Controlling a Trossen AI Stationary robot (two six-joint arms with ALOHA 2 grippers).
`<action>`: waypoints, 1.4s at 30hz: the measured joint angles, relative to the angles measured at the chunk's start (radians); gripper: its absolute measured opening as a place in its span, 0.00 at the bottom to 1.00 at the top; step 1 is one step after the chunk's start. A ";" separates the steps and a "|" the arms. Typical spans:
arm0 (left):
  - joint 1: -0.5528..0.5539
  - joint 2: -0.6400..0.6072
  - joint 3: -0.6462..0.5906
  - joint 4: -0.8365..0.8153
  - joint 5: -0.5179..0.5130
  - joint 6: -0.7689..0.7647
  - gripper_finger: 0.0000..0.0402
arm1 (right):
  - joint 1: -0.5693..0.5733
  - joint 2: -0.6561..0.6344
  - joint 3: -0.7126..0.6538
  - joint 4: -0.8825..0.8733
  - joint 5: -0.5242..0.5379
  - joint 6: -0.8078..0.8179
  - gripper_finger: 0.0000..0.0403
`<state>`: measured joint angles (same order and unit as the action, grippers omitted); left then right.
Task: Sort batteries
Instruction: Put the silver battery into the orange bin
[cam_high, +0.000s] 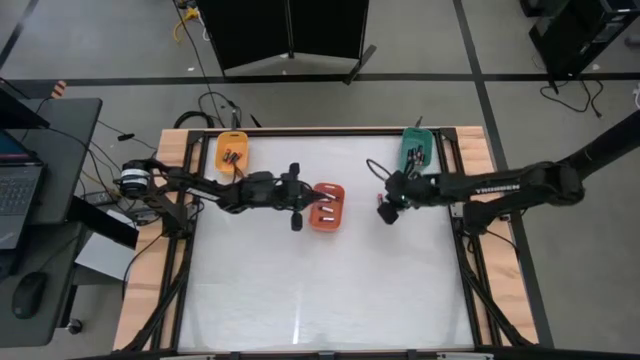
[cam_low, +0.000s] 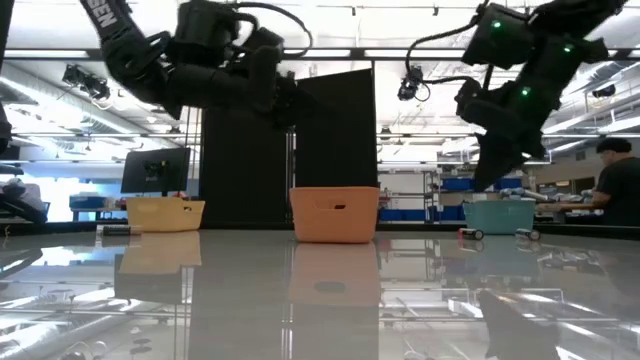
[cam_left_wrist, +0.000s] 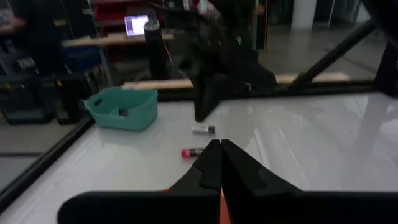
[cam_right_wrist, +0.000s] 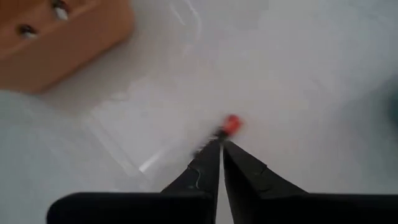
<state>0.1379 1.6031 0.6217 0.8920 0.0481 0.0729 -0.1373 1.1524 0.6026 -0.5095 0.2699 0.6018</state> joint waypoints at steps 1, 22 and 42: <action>0.000 -0.001 -0.020 0.038 0.000 -0.002 0.03 | 0.019 0.004 -0.013 0.027 0.012 0.034 0.09; 0.000 -0.001 -0.196 0.249 -0.008 -0.053 0.03 | 0.117 0.223 -0.034 -0.185 0.133 0.578 0.41; 0.000 -0.201 -0.196 0.058 -0.011 -0.028 0.02 | 0.224 0.197 0.169 -0.175 0.201 0.290 0.13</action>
<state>0.1383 1.4021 0.4259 0.9503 0.0376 0.0451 0.0863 1.3495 0.7721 -0.6849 0.4711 0.8916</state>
